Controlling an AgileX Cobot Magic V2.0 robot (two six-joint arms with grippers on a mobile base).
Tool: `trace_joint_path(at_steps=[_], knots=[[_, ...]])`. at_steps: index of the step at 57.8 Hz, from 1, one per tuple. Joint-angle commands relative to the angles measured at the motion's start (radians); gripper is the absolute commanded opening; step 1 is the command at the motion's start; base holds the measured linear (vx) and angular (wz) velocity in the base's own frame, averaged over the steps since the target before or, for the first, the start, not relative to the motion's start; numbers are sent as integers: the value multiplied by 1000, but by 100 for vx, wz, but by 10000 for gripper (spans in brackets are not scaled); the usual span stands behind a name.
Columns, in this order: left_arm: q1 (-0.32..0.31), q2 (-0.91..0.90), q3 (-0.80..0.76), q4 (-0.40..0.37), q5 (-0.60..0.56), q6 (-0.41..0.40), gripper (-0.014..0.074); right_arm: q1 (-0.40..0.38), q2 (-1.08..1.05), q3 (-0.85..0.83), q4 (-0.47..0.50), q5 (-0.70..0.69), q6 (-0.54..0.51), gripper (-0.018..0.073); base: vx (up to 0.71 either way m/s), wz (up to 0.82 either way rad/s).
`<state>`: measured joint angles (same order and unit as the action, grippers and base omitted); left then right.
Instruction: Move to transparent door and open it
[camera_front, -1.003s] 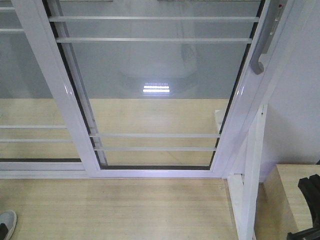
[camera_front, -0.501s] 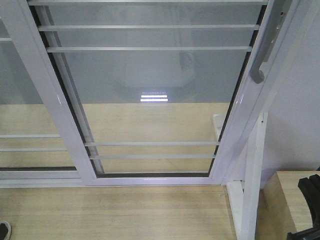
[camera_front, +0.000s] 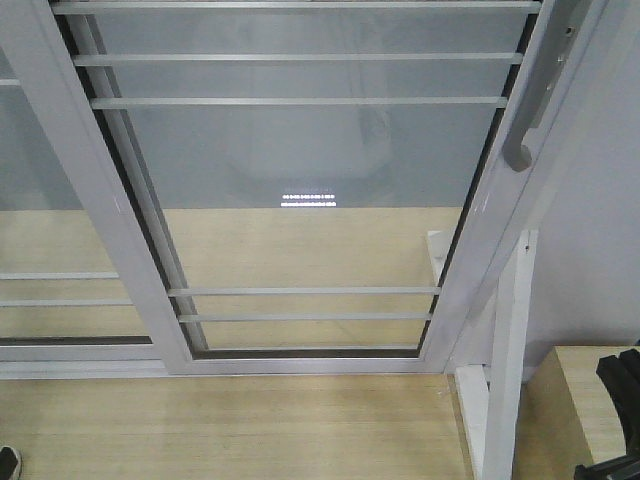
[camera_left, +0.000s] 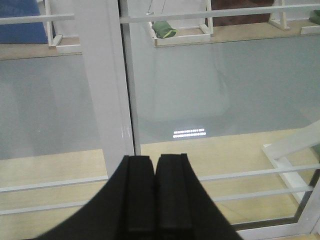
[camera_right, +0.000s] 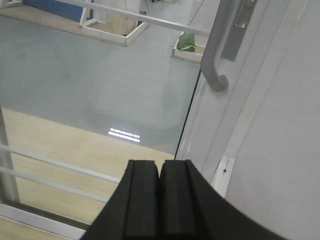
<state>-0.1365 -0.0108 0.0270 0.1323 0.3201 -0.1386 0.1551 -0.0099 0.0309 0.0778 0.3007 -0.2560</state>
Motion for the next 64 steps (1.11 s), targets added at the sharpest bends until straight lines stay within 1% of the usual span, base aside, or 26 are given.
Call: trace_joint_path(at_steps=[1,6,37,41,47,56,64], knots=[[-3,-5,22,-2,-83,-2,4,-2,4,13,-1,-83,-6,-1,-1,0],[-3,-3,22,-1,-73,-2,4,-2,4,13,-1,-66,-6,-1,-1,0],[-3,-3,22,-1,-73,-2,4,-2,4,13,-4,-67,-8,-1,0,0],[-3,-3,22,20,-87,5,4,-2,4,13,-14,-73,-23,-1,0,0],[-3,-3,22,85,-91,8,4,-2,4,13,-48,-82,-72,-1,0,0],[-3,-3,22,138,-101,8,4,-2,4,13,-47,-81,-69,-1,0,0],[-3,-3,22,146,-109,8,4,-2,4,13,-47,-81,-69,-1,0,0]])
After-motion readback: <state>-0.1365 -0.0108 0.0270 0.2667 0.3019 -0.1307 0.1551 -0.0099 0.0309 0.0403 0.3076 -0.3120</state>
